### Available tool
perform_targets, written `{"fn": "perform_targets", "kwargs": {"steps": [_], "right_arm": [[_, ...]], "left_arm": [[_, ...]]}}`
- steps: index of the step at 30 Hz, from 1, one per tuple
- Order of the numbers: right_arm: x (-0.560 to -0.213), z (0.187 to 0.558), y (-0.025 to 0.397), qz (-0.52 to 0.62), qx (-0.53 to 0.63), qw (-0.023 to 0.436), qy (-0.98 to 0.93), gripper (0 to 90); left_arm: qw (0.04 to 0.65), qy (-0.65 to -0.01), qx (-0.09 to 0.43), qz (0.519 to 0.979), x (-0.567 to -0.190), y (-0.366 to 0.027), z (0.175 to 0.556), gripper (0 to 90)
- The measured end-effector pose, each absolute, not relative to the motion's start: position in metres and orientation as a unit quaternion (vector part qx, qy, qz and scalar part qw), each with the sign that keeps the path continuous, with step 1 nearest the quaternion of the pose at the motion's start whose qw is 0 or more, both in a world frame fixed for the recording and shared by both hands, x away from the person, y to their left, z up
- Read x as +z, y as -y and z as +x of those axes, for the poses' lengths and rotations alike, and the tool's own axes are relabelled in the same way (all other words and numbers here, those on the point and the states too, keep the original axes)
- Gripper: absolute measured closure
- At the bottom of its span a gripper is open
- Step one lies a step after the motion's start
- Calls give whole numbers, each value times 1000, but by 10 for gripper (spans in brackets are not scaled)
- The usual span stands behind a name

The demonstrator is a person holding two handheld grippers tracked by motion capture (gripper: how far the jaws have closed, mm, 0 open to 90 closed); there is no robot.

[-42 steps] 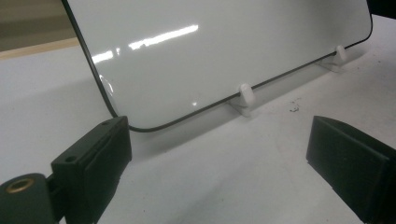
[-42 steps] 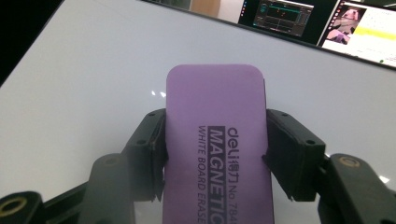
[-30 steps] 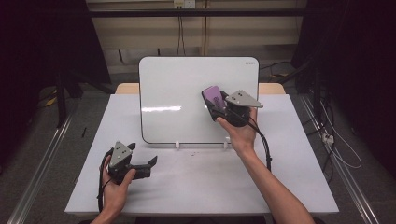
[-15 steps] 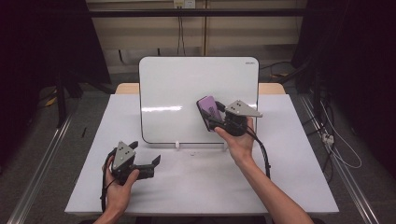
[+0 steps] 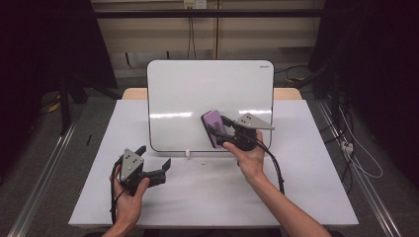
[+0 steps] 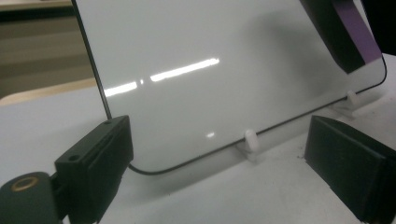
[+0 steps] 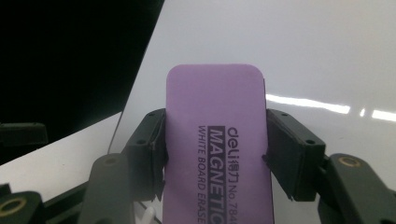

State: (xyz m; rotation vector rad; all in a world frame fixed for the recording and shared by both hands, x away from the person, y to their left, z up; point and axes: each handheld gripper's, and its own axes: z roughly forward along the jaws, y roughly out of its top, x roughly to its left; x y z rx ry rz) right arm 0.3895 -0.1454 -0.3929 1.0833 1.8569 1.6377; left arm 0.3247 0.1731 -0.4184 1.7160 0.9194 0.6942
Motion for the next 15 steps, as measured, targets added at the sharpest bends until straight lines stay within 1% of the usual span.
{"fn": "perform_targets", "kwargs": {"steps": [1, 5, 7, 11, 15], "right_arm": [[-393, 389, 144, 391, 595, 214, -669, 421], [-395, 387, 139, 391, 611, 193, -661, 421], [-395, 387, 136, 391, 616, 187, -658, 421], [-397, 387, 130, 393, 627, 169, -651, 421], [-397, 387, 124, 394, 641, 157, -640, 422]], "left_arm": [[517, -382, 291, 709, -417, -172, 324, 90], [534, -364, 271, 713, -414, -159, 328, 75], [544, -346, 256, 720, -414, -149, 329, 73], [575, -328, 228, 714, -413, -134, 333, 52], [592, -318, 221, 707, -410, -115, 335, 74]]}}
